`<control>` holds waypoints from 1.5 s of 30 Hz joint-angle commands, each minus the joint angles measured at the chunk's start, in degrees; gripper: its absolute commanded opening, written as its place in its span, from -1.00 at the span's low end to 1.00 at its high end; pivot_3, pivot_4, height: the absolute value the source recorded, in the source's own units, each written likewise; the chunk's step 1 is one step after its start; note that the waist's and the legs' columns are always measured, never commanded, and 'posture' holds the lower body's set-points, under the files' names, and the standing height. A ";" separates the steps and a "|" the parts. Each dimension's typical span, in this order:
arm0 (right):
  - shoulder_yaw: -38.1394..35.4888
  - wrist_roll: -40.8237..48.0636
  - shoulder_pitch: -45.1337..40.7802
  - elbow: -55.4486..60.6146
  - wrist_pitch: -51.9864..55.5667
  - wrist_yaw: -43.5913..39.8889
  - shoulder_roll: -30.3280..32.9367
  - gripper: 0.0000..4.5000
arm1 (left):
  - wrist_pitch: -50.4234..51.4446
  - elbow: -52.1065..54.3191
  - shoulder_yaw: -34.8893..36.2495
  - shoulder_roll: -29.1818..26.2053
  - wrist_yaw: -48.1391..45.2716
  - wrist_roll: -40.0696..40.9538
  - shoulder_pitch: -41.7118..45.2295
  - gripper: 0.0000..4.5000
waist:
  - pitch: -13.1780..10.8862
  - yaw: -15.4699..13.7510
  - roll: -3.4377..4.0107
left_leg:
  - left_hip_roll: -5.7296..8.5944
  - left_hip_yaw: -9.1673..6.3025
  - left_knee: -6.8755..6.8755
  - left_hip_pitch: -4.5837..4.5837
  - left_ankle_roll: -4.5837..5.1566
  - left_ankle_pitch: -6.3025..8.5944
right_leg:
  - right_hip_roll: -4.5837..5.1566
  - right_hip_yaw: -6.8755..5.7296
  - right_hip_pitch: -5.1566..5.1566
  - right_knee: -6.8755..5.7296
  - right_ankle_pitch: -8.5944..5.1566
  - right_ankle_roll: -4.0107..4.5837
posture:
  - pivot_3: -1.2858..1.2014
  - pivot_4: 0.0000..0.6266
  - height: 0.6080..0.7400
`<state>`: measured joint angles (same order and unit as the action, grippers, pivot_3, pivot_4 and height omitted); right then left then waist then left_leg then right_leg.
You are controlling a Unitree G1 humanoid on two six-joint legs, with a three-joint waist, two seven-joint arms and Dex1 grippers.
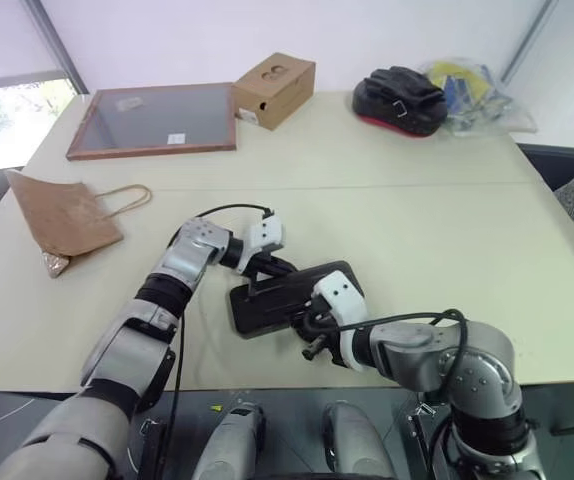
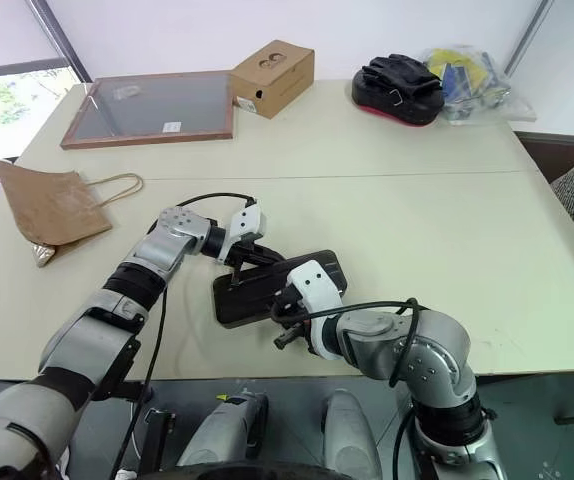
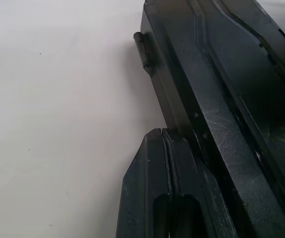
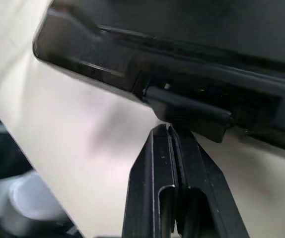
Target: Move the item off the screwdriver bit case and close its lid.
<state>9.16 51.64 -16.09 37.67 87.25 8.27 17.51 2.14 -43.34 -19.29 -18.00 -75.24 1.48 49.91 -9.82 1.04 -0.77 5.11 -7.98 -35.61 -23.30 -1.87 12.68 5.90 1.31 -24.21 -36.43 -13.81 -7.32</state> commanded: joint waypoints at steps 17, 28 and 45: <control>7.53 -18.82 -6.42 -4.86 -18.44 -6.96 -0.09 -0.98 | 3.58 5.02 -3.86 7.42 -2.50 -2.25 -7.38 -1.00 | 0.41 1.45 -0.09 | -0.18 -0.08 0.23 1.02 0.27 0.17 | -0.15 0.02 1.00 0.26 -0.05 -0.01 | 0.03 -0.52 1.00; 8.23 -17.04 -7.90 -3.91 -13.57 -13.02 2.27 -0.98 | -2.03 3.14 -2.02 5.65 1.12 -6.03 -7.46 -1.00 | 0.48 1.43 -0.06 | -0.59 -0.02 0.40 1.11 0.26 0.18 | -0.38 0.03 0.98 0.31 -0.05 0.03 | 0.03 -0.52 1.00; -3.83 -8.35 -11.79 3.51 -13.79 -38.33 27.60 -0.98 | 7.24 14.40 17.88 -6.04 13.51 6.91 -2.49 -1.00 | 0.14 -0.13 -0.16 | -0.55 -0.02 0.43 0.68 0.25 0.18 | -0.33 -0.04 0.61 0.39 -0.04 0.03 | 0.03 -0.52 1.00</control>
<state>7.78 43.51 -27.29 40.13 76.62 -27.49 43.39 4.07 -37.92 -3.31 -22.68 -60.77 4.51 49.52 -9.68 0.91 -0.93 4.57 -7.99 -35.18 -22.65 -1.62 12.87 5.59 1.28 -23.60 -36.02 -13.85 -7.30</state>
